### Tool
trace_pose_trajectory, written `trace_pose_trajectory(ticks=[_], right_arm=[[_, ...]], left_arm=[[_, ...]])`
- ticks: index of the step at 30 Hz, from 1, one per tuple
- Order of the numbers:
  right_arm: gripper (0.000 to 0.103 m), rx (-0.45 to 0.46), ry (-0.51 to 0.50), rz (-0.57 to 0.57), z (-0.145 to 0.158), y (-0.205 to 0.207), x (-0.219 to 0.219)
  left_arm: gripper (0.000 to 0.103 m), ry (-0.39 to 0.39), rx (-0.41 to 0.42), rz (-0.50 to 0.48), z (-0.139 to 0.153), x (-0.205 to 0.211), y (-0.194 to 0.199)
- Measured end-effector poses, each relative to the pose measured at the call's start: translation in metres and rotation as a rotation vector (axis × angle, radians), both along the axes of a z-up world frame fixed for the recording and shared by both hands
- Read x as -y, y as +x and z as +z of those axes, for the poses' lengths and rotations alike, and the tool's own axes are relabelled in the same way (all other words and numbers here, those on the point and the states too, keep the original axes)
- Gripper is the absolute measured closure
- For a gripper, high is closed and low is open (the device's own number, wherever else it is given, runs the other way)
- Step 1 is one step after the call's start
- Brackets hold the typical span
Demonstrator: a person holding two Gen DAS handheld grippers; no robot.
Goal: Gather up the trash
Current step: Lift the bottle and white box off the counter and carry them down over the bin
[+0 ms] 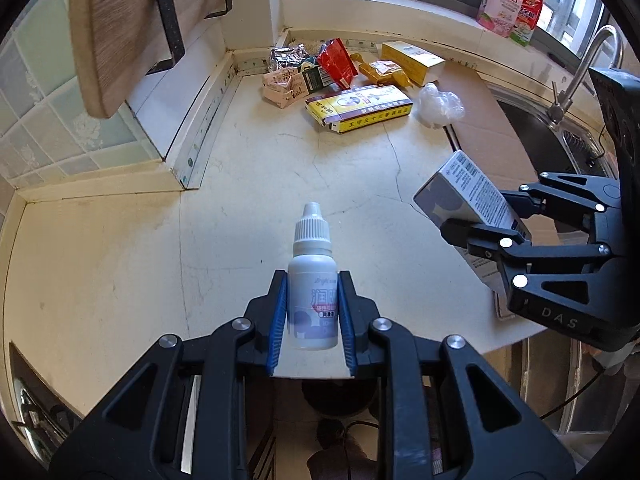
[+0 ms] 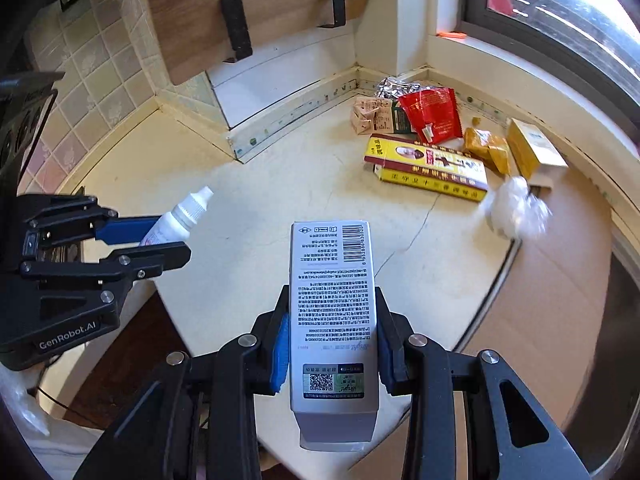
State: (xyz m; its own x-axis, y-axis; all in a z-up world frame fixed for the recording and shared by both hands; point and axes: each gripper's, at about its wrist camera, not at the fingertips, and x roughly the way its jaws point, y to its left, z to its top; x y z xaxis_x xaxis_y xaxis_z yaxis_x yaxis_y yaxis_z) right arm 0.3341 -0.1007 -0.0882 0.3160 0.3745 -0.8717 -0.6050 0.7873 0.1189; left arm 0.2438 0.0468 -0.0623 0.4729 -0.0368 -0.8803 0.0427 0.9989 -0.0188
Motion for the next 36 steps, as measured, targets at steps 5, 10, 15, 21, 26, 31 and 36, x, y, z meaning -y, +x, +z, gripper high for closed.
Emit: trace_pose_trajectory(ticks=[5, 10, 15, 21, 26, 31, 36], right_arm=[[0.069, 0.013, 0.01, -0.078, 0.016, -0.06, 0.0], [0.069, 0.031, 0.009, -0.136, 0.025, -0.125, -0.006], [0.069, 0.029, 0.008, -0.195, 0.025, -0.184, -0.01], [0.069, -0.015, -0.011, -0.248, 0.013, -0.236, -0.01], [0.069, -0.06, -0.03, -0.264, -0.005, -0.261, -0.005], [0.069, -0.12, -0.032, -0.275, -0.039, -0.273, 0.0], [0.069, -0.195, 0.017, -0.352, -0.101, -0.282, 0.02]], left_arm=[[0.082, -0.031, 0.011, -0.037, 0.002, -0.006, -0.051], [0.082, -0.051, 0.007, -0.085, -0.004, -0.01, -0.101], [0.082, -0.083, -0.019, -0.134, -0.016, -0.01, -0.143], [0.082, -0.116, -0.075, -0.165, -0.037, -0.006, -0.176], [0.082, -0.135, -0.113, -0.18, -0.056, 0.003, -0.193], [0.082, -0.153, -0.166, -0.156, -0.092, 0.013, -0.201], [0.082, -0.15, -0.186, -0.102, -0.148, 0.021, -0.204]])
